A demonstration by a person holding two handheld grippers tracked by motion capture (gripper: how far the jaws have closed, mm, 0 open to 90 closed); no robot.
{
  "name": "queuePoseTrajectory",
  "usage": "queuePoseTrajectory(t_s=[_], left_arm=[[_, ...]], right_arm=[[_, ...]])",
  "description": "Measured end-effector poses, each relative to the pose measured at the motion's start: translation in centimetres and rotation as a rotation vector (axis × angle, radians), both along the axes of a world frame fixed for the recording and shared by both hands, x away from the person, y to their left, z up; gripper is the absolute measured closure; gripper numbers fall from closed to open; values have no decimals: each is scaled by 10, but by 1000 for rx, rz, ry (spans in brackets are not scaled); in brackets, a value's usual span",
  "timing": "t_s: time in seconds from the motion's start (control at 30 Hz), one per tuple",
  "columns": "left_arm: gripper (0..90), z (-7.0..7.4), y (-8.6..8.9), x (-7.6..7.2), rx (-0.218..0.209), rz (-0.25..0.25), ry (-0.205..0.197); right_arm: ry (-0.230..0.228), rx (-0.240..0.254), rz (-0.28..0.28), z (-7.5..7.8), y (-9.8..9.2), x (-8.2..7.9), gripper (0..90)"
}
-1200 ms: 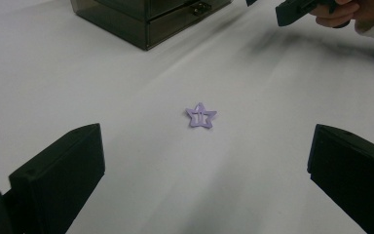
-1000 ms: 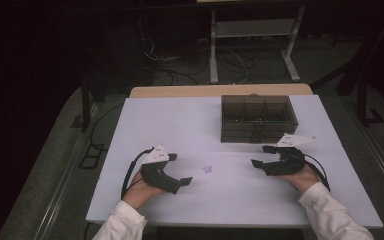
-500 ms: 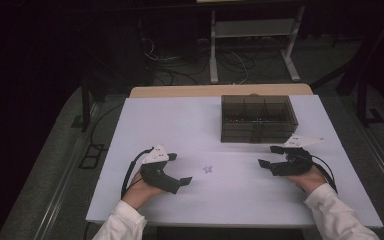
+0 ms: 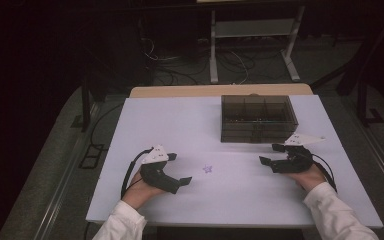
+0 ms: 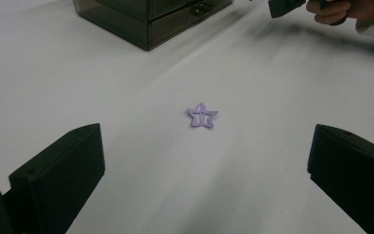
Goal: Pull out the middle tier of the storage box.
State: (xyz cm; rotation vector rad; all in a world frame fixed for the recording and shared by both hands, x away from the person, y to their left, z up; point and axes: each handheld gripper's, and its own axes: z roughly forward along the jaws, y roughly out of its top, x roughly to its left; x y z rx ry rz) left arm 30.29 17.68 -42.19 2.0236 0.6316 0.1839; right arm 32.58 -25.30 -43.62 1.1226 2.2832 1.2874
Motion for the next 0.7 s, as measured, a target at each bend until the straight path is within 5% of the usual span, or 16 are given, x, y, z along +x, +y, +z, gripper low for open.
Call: queuePoseTrajectory(t_s=[0.7], left_arm=[[0, 0, 0, 0, 0, 0, -3]], right_arm=[[-31, -12, -136, 0, -10, 6, 188]])
